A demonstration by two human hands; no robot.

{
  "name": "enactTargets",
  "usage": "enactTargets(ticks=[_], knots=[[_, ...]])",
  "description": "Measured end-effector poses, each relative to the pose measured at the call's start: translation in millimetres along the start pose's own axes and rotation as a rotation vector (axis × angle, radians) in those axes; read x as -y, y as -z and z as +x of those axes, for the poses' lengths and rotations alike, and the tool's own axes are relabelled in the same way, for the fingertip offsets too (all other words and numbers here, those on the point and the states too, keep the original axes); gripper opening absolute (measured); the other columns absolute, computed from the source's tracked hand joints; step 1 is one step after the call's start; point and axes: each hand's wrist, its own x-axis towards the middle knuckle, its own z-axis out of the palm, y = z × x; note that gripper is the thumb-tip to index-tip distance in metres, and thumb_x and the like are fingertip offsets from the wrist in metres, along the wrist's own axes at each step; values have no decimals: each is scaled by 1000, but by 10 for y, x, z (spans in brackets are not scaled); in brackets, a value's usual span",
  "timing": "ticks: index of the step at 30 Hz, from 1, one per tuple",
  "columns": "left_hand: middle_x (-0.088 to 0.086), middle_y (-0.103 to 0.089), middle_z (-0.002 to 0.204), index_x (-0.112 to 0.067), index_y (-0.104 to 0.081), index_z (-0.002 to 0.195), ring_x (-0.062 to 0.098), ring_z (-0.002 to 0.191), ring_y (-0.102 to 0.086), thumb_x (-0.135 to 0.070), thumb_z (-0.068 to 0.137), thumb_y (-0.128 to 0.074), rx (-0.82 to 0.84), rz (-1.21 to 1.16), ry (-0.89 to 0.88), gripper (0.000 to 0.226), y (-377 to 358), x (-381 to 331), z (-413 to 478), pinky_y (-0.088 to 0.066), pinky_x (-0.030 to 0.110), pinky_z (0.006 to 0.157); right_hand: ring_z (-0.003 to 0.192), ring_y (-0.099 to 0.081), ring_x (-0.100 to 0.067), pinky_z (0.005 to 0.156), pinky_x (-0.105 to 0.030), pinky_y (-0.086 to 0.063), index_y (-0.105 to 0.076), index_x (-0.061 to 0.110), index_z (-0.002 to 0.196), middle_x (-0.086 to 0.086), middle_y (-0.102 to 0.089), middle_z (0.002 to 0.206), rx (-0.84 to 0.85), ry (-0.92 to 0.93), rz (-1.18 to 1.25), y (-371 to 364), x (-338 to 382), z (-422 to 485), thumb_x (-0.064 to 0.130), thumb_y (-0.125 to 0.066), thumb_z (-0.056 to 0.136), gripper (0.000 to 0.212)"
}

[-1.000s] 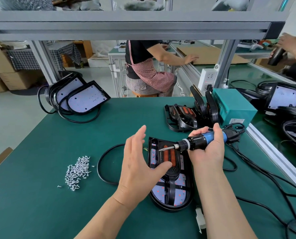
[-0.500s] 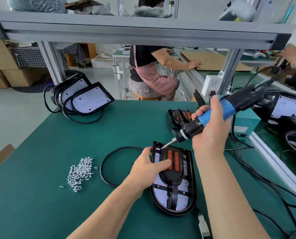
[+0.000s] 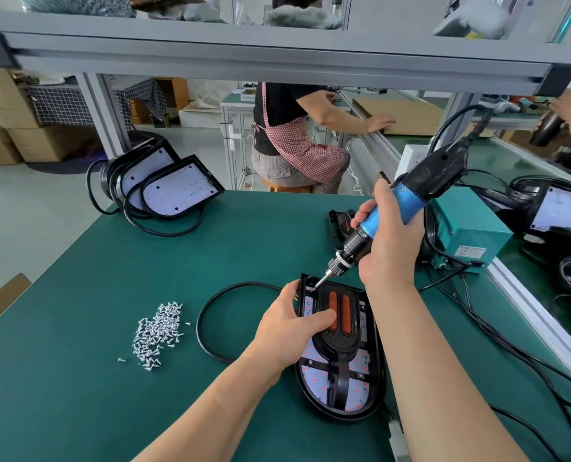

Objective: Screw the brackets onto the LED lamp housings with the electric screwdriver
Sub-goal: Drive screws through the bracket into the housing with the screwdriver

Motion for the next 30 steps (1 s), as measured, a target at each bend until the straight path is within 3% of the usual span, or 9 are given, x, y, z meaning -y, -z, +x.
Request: enactTargets(ticks=[8, 14, 17, 21, 30], knots=[[-8, -76, 109, -36, -55, 129, 21, 105, -71, -45, 61, -78, 5, -6, -16, 72, -5, 4, 0, -53, 46, 100, 51, -52, -17, 56, -31, -49, -53, 16, 93, -2, -56, 62, 62, 8, -37, -43, -51, -13, 22, -71, 88, 20], [-4, -70, 124, -32, -46, 144, 24, 114, -67, -50, 59, -78, -10, 6, -8, 93, 0, 4, -3, -50, 44, 104, 50, -53, -15, 54, -26, -49, -54, 7, 102, -1, -56, 62, 179, 62, -90, -124, -71, -54, 15, -70, 89, 23], [-5, -73, 119, -34, -53, 138, 25, 112, -68, -47, 62, -78, -13, 13, -11, 81, -2, 16, 7, -51, 45, 103, 49, -53, -15, 54, -26, -49, -54, 10, 101, 0, -55, 61, 185, 71, -112, -162, -77, -84, 13, -71, 87, 23], [-7, -77, 105, -39, -66, 111, 23, 103, -72, -38, 68, -77, -17, 24, -31, 44, 6, 49, 43, -54, 47, 98, 47, -49, -16, 54, -24, -48, -53, 13, 90, 0, -52, 57, 196, 110, -142, -210, -73, -120, 9, -69, 84, 17], [-7, -76, 107, -40, -64, 114, 23, 104, -71, -42, 71, -76, -13, 34, -33, 45, 16, 98, 41, -53, 47, 99, 46, -45, -19, 55, -28, -47, -49, 13, 76, -3, -48, 52, 256, 58, -145, -186, -113, -111, 5, -64, 80, 17]])
